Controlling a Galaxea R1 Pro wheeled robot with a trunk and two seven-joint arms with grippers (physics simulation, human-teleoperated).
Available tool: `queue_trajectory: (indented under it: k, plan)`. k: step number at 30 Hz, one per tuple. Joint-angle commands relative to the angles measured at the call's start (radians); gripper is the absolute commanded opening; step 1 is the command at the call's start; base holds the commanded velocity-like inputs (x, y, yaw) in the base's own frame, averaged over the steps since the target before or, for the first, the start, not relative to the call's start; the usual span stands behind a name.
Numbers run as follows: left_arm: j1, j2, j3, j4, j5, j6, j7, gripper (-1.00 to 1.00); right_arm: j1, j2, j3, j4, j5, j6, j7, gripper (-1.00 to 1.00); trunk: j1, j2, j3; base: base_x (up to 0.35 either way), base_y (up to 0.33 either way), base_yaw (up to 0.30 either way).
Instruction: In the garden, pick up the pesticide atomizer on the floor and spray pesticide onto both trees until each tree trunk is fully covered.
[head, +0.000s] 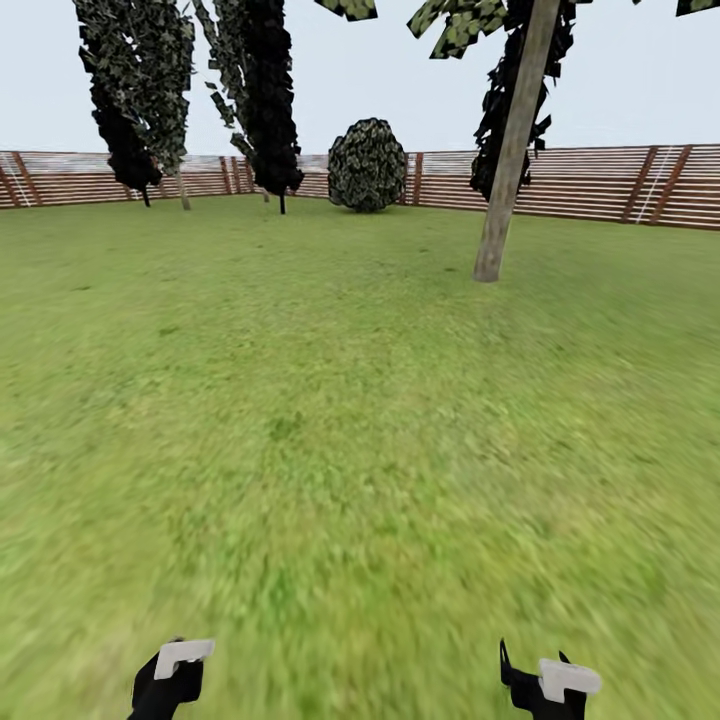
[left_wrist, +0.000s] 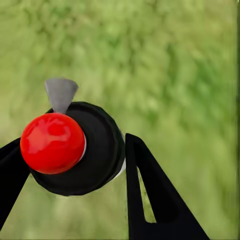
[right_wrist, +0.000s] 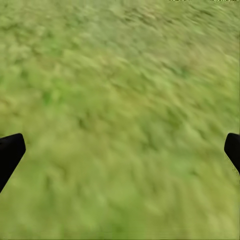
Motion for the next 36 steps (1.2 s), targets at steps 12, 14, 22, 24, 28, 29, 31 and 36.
queue_trajectory:
  k: [12, 14, 22, 24, 28, 29, 31, 36]
  plan:
    - [-0.001, -0.001, 0.006, 0.001, -0.011, -0.004, 0.001, -1.0, -0.001, 0.0, 0.0, 0.001, 0.0, -0.003, -0.002, 1.0, 0.0, 0.0, -0.002, 0.288, -0.127, -0.01]
    - [-0.001, -0.001, 0.006, 0.001, -0.011, -0.004, 0.001, -1.0, -0.001, 0.0, -0.001, 0.001, 0.0, -0.003, -0.002, 1.0, 0.0, 0.0, -0.002, 0.288, -0.121, -0.205]
    - [-0.001, -0.001, 0.006, 0.001, -0.011, -0.004, 0.001, -1.0, -0.001, 0.0, -0.001, 0.002, 0.0, -0.003, -0.002, 1.0, 0.0, 0.0, -0.002, 0.288, -0.104, -0.262]
    - [-0.001, -0.001, 0.006, 0.001, -0.011, -0.004, 0.001, -1.0, -0.001, 0.0, -0.001, 0.002, 0.0, -0.003, -0.003, 1.0, 0.0, 0.0, -0.002, 0.288, -0.085, -0.085]
    - [-0.001, -0.001, 0.006, 0.001, -0.011, -0.004, 0.001, -1.0, -0.001, 0.0, -0.001, 0.002, 0.0, -0.003, -0.004, 1.0, 0.0, 0.0, -0.002, 0.293, -0.027, -0.014]
    - [-0.001, -0.001, 0.006, 0.001, -0.011, -0.004, 0.001, -1.0, -0.001, 0.0, -0.001, 0.002, 0.0, -0.003, -0.004, 1.0, 0.0, 0.0, -0.002, 0.296, -0.007, -0.004]
    - [-0.001, -0.001, 0.006, 0.001, -0.011, -0.004, 0.001, -1.0, -0.001, 0.0, -0.001, 0.002, 0.0, -0.003, -0.004, 1.0, 0.0, 0.0, -0.002, 0.299, -0.005, -0.002]
    - [-0.001, -0.001, 0.006, 0.001, -0.011, -0.004, 0.002, -1.0, -0.001, 0.0, -0.001, 0.002, 0.0, -0.003, -0.004, 1.0, 0.0, 0.0, -0.002, 0.319, -0.001, -0.001]
